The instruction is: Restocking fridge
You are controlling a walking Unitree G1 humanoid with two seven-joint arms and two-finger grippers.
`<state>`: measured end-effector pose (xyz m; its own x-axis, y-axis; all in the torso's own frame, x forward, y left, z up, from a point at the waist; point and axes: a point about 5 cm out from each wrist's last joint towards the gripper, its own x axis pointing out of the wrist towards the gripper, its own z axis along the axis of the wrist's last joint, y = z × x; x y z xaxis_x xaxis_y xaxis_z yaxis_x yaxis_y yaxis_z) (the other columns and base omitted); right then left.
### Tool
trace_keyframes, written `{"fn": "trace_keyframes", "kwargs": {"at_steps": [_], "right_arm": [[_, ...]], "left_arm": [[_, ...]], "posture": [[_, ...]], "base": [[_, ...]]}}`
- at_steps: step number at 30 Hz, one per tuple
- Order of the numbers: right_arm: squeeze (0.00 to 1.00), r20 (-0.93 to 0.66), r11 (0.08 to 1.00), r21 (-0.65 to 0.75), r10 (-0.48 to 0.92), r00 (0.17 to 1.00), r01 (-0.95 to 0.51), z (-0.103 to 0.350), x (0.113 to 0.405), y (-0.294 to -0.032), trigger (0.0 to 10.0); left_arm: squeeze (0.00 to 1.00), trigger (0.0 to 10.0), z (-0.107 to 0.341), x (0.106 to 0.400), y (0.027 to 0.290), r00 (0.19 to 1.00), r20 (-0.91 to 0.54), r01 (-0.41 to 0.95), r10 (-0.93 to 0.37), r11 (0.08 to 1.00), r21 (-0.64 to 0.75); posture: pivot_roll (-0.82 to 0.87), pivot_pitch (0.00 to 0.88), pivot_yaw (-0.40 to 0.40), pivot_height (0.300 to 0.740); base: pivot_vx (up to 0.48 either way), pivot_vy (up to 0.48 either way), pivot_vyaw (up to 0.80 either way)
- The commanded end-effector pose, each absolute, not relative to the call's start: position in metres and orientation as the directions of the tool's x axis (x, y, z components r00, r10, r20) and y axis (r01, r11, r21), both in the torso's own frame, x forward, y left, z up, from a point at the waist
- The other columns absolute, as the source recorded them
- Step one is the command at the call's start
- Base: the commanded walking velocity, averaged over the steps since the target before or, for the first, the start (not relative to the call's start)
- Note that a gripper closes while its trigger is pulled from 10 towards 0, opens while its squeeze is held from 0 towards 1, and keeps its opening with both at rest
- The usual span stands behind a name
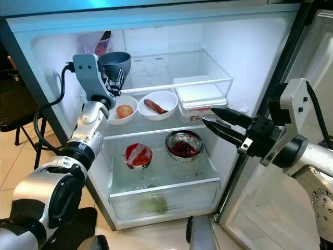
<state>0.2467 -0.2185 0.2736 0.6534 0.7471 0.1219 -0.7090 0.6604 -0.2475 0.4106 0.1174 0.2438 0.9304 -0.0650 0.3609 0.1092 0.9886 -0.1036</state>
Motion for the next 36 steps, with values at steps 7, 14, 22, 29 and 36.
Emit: {"fn": "trace_keyframes", "kwargs": {"at_steps": [7,14,22,29,36], "right_arm": [[0.00,0.118,0.638,-0.257,0.766,0.632,-0.726,0.275,0.247,-0.214,10.0],[0.00,0.121,0.635,-0.255,0.769,0.627,-0.729,0.275,0.248,-0.213,10.0],[0.00,0.124,0.632,-0.250,0.773,0.623,-0.734,0.275,0.248,-0.212,10.0],[0.00,0.105,0.673,-0.223,0.735,0.669,-0.705,0.261,0.256,-0.218,10.0],[0.00,0.052,0.705,-0.188,0.703,0.709,-0.684,0.239,0.265,-0.223,10.0]], "left_arm": [[0.00,10.0,0.239,0.405,0.114,0.916,0.392,0.132,-0.080,0.986,-0.106],[0.00,10.0,0.230,0.397,0.100,0.892,0.419,0.223,-0.172,0.972,-0.074],[0.00,10.0,0.219,0.385,0.089,0.861,0.430,0.325,-0.273,0.944,-0.051],[0.00,10.0,0.209,0.371,0.078,0.812,0.419,0.442,-0.407,0.897,0.013],[0.00,10.0,0.196,0.357,0.075,0.761,0.384,0.549,-0.522,0.834,0.046]], "posture": [[-0.09,0.000,0.042,0.440],[-0.08,0.000,0.043,0.440],[-0.07,0.000,0.041,0.440],[-0.06,0.000,0.036,0.440],[-0.05,0.000,0.032,0.440]], "base": [[0.000,0.000,0.00],[0.000,0.000,0.00],[0.000,0.000,0.00],[0.000,0.000,0.00],[0.000,0.000,0.00]]}}
